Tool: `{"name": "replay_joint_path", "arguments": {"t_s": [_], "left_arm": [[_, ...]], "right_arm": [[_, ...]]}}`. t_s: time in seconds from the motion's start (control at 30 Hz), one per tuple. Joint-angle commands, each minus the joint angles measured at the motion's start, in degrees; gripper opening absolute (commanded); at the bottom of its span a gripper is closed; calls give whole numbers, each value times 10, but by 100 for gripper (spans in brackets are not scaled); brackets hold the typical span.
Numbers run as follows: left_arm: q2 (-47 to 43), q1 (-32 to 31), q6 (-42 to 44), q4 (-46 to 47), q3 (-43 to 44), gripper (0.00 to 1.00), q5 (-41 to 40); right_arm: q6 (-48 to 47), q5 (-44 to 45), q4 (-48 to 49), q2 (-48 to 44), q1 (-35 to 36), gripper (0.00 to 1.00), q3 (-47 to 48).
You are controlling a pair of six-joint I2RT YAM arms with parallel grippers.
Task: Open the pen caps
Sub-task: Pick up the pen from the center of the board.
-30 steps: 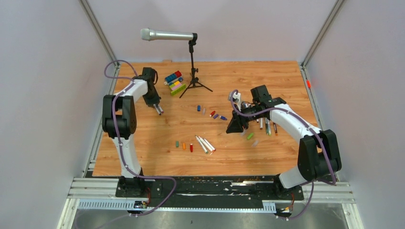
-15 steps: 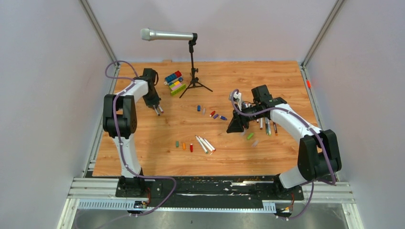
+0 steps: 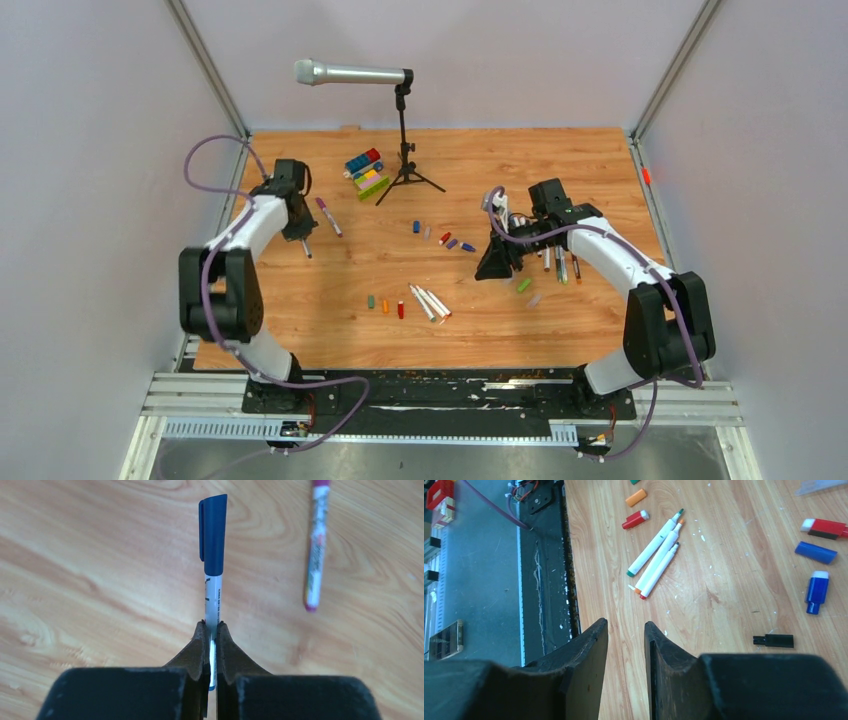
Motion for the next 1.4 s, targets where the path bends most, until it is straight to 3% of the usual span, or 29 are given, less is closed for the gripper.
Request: {"name": "replay_joint_path", "arguments": {"t_s": [0.0,0.17,0.33,0.5,0.63,0.97,1.37], "left_arm": [[-168,3,27,89,-100,0,93],[-343,2,-15,303,-294,0,335],[-455,-23,-106,508,-426,0,429],[-548,-113,-174,683,-511,0,404],[-556,-203,-189,781,-544,0,340],[-431,-380,-182,908,-510,0,230],[-290,-502,-158,976,-445,0,151]], "right_arm": [[-54,-61,-32,-19,-2,34,8],[-92,-84,-53,-35,-2,34,3],[-111,-109,-48,-61,-2,36,-18],[-107,-134,-4,-93,-2,38,-56],[-76,-154,33,-107,-2,41,-75],[43,-166,135,-122,-2,48,-103],[232,-179,303,-128,-1,56,-144]]}}
